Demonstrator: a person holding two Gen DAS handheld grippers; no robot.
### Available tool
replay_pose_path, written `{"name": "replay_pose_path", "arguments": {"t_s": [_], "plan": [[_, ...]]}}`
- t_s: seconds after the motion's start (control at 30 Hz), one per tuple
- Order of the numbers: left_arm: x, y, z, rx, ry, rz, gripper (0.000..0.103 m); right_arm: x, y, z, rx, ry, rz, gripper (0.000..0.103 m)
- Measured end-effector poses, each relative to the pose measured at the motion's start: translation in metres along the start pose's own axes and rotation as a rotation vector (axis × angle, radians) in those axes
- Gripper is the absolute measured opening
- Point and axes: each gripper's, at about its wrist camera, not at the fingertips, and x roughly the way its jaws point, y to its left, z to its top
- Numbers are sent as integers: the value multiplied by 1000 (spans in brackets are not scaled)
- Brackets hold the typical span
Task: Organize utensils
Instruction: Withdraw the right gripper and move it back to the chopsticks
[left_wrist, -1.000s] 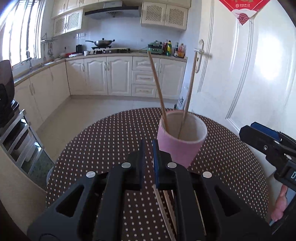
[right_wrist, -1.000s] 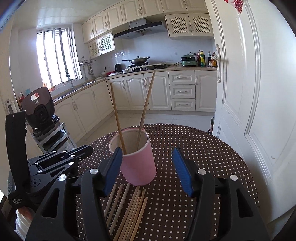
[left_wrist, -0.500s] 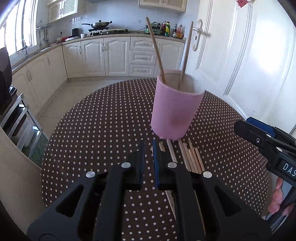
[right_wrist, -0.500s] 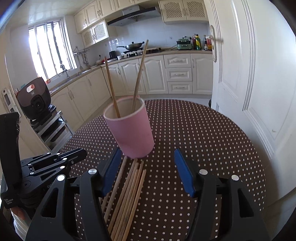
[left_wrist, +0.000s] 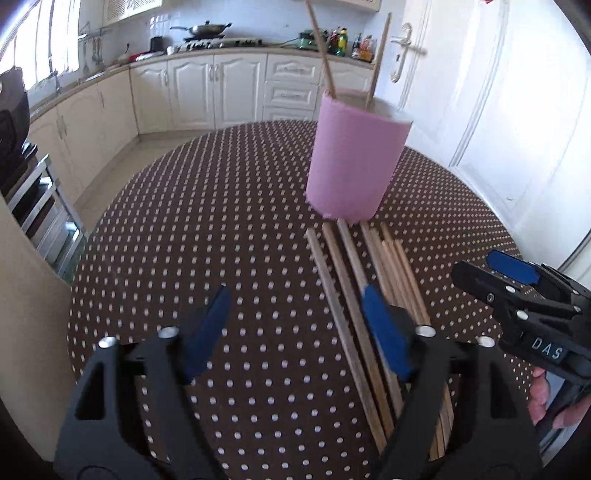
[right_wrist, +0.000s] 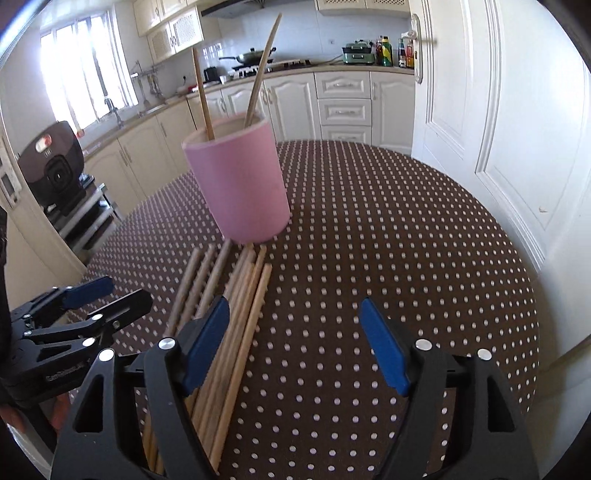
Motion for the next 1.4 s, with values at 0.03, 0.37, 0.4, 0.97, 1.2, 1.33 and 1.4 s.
{"name": "replay_pose_path", "arguments": {"t_s": [0.03, 0.37, 0.4, 0.97, 1.2, 1.33, 1.4], "plan": [[0, 0, -2, -4, 2, -1, 75, 1, 1, -1, -2, 9, 0, 73], [5, 12, -17, -42, 48, 18, 81, 12, 6, -12, -17, 57, -39, 80], [5, 13, -18, -45, 53, 18, 81, 14, 7, -13, -23, 62, -49, 80], [9, 11, -17, -47, 53, 45, 82, 23, 24, -15, -99, 77, -82, 52], [15, 5, -14, -42, 51, 51, 82, 29, 37, -14, -143, 86, -67, 26], [20, -1, -10, -27, 53, 50, 82, 29, 34, -15, -147, 86, -38, 13], [22, -3, -9, -24, 52, 50, 82, 28, 32, -15, -138, 86, -27, 10]]}}
